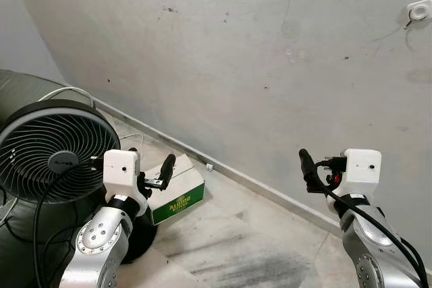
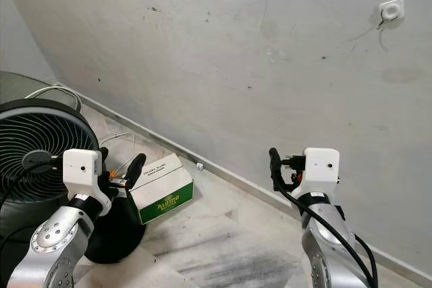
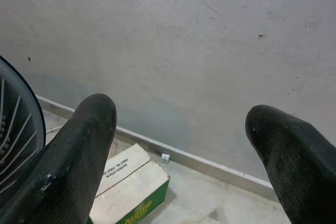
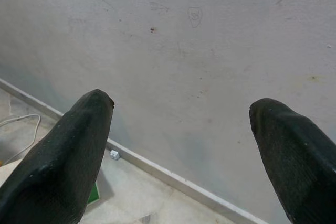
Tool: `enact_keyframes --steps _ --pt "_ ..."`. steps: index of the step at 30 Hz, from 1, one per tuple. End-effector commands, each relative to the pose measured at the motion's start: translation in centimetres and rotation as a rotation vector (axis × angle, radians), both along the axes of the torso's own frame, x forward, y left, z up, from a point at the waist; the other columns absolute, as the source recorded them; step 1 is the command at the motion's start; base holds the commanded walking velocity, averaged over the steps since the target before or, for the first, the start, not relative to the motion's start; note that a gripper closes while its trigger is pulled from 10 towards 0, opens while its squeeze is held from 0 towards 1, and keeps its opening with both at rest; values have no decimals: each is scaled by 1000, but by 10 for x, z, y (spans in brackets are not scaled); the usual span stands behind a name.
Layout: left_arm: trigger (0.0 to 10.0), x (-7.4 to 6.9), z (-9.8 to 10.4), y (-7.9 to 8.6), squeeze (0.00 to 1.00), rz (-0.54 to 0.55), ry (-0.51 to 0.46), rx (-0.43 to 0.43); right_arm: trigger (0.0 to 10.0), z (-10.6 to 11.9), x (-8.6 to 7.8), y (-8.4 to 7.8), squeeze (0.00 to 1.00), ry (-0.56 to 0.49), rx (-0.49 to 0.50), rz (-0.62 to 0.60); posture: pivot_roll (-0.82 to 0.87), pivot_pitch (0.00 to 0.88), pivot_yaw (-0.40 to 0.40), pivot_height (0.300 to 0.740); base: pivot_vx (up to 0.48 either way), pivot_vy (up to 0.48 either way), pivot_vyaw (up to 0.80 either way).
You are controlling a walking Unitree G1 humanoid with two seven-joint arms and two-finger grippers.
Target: Hang keys on a hook
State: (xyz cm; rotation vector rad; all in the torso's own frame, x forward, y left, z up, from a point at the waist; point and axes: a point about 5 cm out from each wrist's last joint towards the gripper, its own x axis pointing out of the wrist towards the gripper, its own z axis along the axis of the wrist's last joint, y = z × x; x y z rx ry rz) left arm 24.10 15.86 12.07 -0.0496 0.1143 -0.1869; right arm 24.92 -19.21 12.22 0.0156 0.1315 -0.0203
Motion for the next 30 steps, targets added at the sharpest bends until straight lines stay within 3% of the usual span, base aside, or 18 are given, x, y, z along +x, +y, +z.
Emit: enact_keyframes --steps 1,11,23,30 --pt "10000 1 1 1 0 9 8 -1 10000 5 0 0 0 -29 -11 2 -18 96 1 740 0 0 0" --pt "10000 1 6 -6 0 -52 -13 -18 10000 5 2 1 0 -25 -12 6 -20 93 0 740 0 0 0" --pt "10000 1 10 -12 0 -108 -35 -39 10000 5 5 2 0 -19 -13 7 -23 91 -2 740 0 -21 -770" --pt "10000 1 9 -11 0 -104 -27 -39 10000 4 5 2 0 -19 -14 9 -23 92 -2 740 0 -276 -141"
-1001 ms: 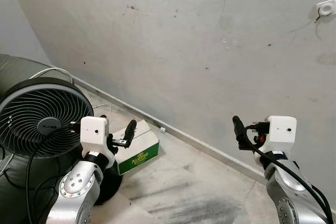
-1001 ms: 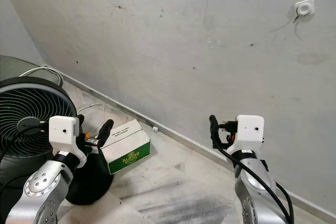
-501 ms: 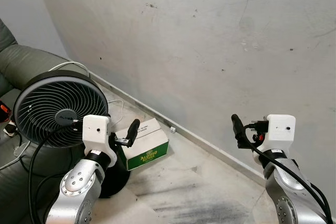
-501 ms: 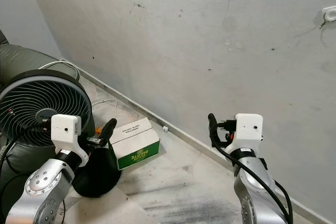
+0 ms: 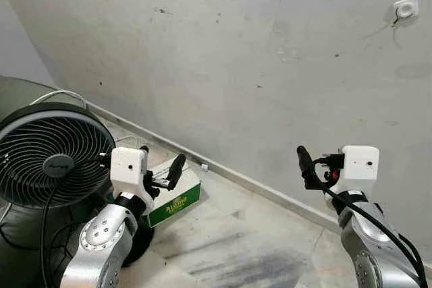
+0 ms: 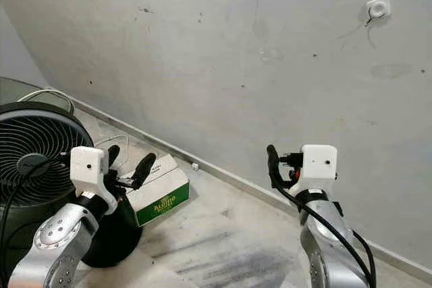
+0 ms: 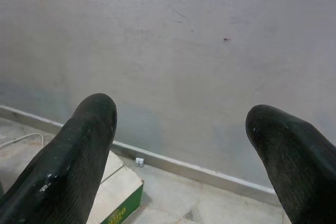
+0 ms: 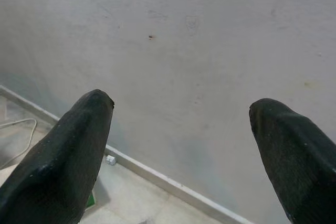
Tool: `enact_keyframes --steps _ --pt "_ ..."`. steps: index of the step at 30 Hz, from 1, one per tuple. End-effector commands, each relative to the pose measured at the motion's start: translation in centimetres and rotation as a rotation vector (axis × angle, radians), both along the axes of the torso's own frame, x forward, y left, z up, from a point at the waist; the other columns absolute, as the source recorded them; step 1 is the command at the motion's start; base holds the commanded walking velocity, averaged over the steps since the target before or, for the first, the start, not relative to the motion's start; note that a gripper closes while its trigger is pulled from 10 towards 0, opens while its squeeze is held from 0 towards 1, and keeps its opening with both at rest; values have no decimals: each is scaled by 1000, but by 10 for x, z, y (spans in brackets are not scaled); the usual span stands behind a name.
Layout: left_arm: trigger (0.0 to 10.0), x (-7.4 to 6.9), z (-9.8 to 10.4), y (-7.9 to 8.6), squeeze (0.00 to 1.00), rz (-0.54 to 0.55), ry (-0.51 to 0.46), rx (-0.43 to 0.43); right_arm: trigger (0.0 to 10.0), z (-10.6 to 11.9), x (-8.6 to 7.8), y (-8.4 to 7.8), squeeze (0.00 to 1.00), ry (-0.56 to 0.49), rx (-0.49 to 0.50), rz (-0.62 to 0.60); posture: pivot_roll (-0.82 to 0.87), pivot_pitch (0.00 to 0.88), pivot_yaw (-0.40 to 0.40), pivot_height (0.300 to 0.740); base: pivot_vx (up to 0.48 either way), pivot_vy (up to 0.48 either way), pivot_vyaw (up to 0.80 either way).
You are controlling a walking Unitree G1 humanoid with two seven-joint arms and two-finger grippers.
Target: Hang keys on a hook
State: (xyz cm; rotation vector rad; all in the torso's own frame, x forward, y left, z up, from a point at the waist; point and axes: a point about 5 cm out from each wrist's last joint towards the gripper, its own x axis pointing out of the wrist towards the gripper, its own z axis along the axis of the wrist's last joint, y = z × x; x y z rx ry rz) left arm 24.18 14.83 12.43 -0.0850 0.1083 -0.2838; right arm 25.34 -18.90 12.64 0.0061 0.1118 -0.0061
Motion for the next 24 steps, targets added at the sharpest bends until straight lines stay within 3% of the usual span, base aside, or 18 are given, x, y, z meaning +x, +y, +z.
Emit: enact_keyframes --steps 1,24 --pt "10000 0 5 -1 0 -9 -22 1 10000 0 1 -1 0 1 -5 -6 -23 92 -2 740 0 -401 0" --pt "10000 -3 1 -3 0 -27 0 -10 10000 -1 3 0 0 4 -20 5 -19 91 -6 740 0 -450 0"
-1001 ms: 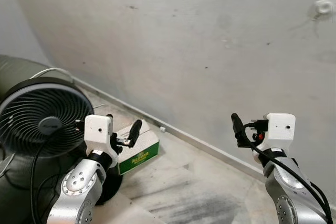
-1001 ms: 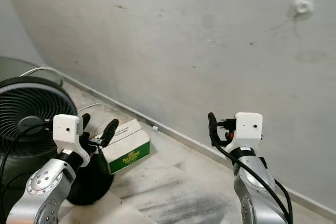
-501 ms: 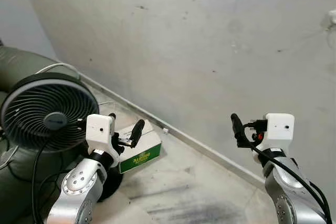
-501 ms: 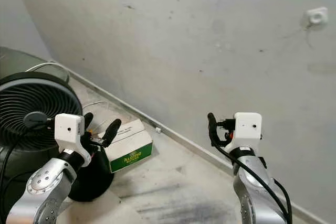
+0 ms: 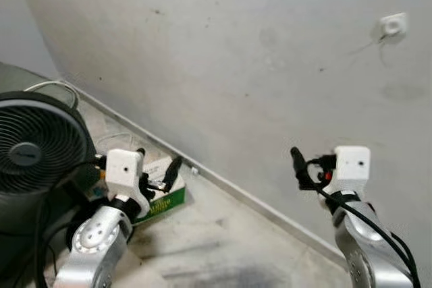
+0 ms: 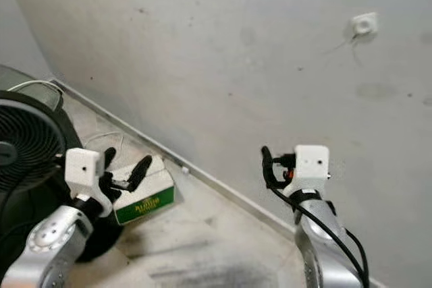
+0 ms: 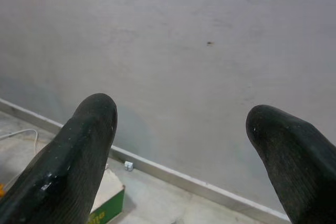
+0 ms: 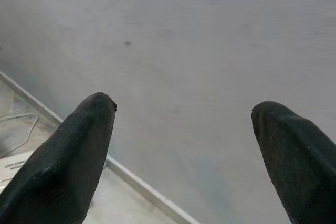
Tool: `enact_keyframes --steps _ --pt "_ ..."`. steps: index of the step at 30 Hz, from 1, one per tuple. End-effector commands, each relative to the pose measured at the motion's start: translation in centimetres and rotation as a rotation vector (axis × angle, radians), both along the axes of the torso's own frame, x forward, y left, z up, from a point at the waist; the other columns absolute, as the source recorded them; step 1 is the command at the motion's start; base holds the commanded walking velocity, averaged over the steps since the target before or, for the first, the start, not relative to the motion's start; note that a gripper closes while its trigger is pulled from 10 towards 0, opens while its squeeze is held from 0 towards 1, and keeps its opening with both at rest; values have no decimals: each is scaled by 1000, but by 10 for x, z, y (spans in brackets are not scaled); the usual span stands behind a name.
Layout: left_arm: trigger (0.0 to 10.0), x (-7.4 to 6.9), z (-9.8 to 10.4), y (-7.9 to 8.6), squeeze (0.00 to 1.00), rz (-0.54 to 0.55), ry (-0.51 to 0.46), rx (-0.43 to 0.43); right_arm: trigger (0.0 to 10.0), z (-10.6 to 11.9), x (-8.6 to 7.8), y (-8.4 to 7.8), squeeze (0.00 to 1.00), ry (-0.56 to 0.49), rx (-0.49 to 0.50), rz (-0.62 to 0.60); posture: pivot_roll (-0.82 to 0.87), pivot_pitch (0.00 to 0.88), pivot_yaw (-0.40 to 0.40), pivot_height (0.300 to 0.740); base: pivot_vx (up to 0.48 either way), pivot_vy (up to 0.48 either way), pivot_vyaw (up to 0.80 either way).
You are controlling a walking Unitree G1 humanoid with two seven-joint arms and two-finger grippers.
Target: Hang keys on a hook
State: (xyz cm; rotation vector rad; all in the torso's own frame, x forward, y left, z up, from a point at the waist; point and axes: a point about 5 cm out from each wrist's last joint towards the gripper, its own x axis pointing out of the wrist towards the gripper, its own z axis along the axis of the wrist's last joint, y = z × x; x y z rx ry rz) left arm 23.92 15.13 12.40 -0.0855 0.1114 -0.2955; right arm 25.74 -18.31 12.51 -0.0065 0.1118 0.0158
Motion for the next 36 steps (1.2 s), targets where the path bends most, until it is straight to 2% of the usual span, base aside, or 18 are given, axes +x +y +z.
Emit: enact_keyframes --steps 1,21,36 --pt "10000 0 0 -6 0 -4 10 -12 10000 0 -1 -6 0 3 -10 -17 -19 91 -6 740 0 0 0" --pt "10000 1 -5 -3 0 34 45 -49 10000 0 4 -5 0 1 -15 0 -16 87 -13 740 0 0 0" --pt "10000 1 -5 -2 0 33 57 -41 10000 -1 3 -4 0 4 -14 -1 -11 93 -10 740 0 446 0"
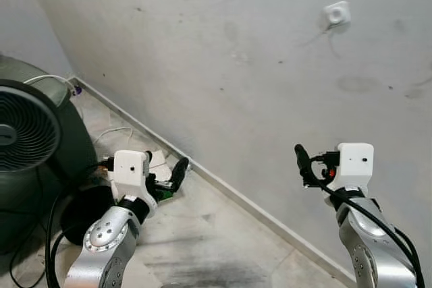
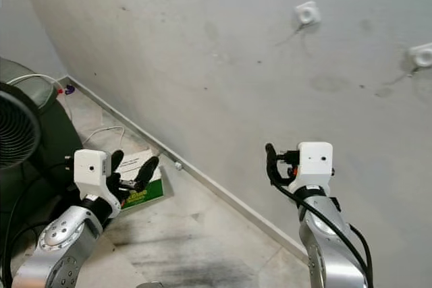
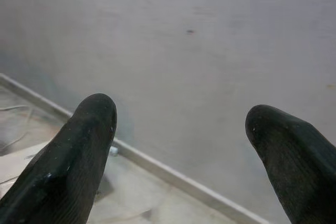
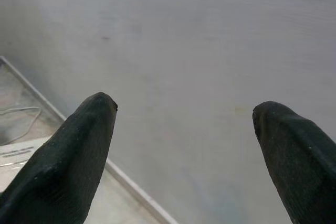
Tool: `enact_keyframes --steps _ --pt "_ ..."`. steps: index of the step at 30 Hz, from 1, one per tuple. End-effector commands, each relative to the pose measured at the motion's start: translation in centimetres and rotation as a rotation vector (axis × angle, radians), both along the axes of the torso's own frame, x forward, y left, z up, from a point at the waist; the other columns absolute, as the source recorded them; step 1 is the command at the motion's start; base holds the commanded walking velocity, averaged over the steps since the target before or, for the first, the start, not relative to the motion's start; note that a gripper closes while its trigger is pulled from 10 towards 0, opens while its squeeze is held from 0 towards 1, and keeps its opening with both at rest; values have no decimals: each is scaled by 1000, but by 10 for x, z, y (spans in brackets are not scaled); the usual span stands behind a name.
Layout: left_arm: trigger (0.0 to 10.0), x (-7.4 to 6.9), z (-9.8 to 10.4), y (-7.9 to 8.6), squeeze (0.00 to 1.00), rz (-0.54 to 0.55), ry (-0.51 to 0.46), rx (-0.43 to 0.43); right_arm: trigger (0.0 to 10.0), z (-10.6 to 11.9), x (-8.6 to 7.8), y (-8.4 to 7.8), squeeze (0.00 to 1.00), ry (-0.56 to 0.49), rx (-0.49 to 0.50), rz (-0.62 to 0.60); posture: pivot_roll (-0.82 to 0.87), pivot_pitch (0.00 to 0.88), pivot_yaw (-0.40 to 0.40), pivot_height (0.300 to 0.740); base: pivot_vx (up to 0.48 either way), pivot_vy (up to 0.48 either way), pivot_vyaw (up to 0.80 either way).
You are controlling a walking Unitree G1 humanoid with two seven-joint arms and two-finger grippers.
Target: Hang keys on a hook
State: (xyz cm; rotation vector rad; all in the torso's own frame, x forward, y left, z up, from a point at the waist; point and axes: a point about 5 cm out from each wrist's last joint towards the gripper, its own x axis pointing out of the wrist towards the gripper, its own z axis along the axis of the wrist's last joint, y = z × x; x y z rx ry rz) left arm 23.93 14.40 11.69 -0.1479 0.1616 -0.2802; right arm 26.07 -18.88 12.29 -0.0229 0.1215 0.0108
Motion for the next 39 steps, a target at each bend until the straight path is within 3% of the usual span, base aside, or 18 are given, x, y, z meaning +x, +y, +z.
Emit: enact_keyframes --steps 1,24,39 --pt "10000 0 2 5 0 16 -1 13 10000 1 0 2 0 -5 2 3 -11 93 -10 740 0 480 0" --pt "10000 1 3 -1 0 -33 36 6 10000 1 0 5 0 5 1 11 -10 100 1 740 0 475 0" --pt "10000 2 6 -3 0 -29 24 7 10000 2 1 6 0 4 9 22 -11 106 -1 740 0 0 0"
